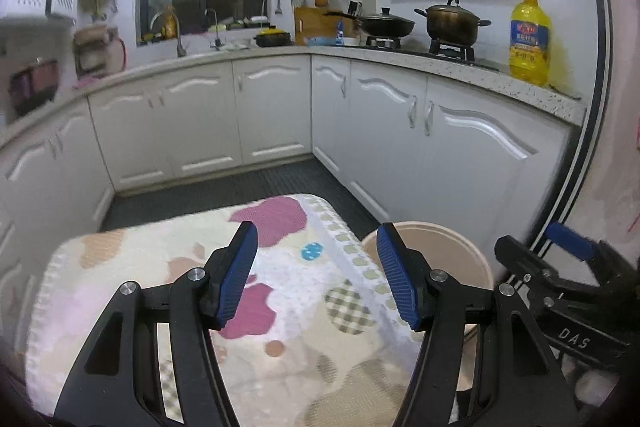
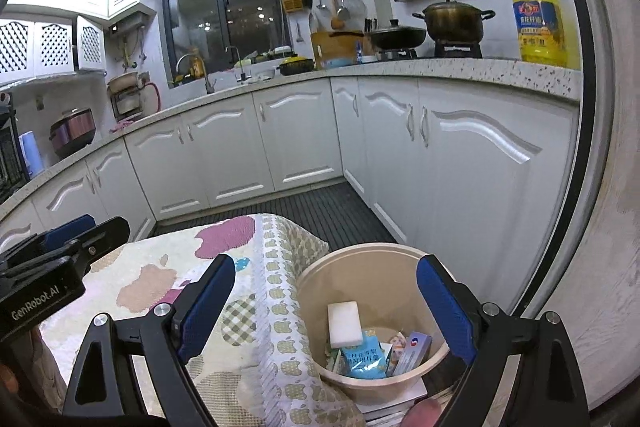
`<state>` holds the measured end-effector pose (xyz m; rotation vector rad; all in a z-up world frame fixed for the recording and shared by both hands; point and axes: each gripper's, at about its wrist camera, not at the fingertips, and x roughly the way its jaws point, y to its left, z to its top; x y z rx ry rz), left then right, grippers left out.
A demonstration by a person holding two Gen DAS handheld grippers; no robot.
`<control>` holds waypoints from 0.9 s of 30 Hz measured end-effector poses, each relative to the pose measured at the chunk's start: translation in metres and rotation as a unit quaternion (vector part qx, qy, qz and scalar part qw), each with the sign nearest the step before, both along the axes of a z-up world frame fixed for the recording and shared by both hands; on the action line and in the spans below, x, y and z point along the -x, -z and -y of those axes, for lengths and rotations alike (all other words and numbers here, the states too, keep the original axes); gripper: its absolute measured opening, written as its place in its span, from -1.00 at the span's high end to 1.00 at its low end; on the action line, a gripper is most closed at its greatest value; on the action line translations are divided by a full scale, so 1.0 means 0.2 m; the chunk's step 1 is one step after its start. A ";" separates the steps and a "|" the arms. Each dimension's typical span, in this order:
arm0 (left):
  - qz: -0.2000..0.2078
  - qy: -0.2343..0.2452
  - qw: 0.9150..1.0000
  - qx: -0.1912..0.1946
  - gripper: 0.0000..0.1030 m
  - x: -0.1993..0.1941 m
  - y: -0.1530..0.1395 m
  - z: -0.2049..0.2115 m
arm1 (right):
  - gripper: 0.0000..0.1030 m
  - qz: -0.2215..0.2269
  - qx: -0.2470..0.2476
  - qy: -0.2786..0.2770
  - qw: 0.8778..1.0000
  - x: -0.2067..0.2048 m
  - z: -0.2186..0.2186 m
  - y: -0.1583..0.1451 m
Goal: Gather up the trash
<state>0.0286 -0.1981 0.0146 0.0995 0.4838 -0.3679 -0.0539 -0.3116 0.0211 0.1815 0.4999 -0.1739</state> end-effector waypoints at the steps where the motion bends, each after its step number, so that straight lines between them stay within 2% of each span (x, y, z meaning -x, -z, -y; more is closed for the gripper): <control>1: 0.002 0.001 1.000 0.000 -0.18 0.00 0.00 0.00 | -0.76 0.001 0.002 0.000 1.000 0.00 0.00 0.00; 6: 0.011 0.000 1.000 0.005 -0.18 0.02 -0.02 -0.01 | -0.76 0.008 0.008 0.001 1.000 0.00 -0.02 -0.02; 10: 0.012 -0.002 1.000 0.011 -0.18 0.02 -0.03 -0.04 | -0.84 0.014 0.009 0.000 1.000 0.01 -0.03 -0.03; 27: 0.026 -0.004 0.999 0.023 -0.18 0.04 -0.08 -0.09 | -0.86 0.025 0.013 -0.002 1.000 0.01 -0.06 -0.06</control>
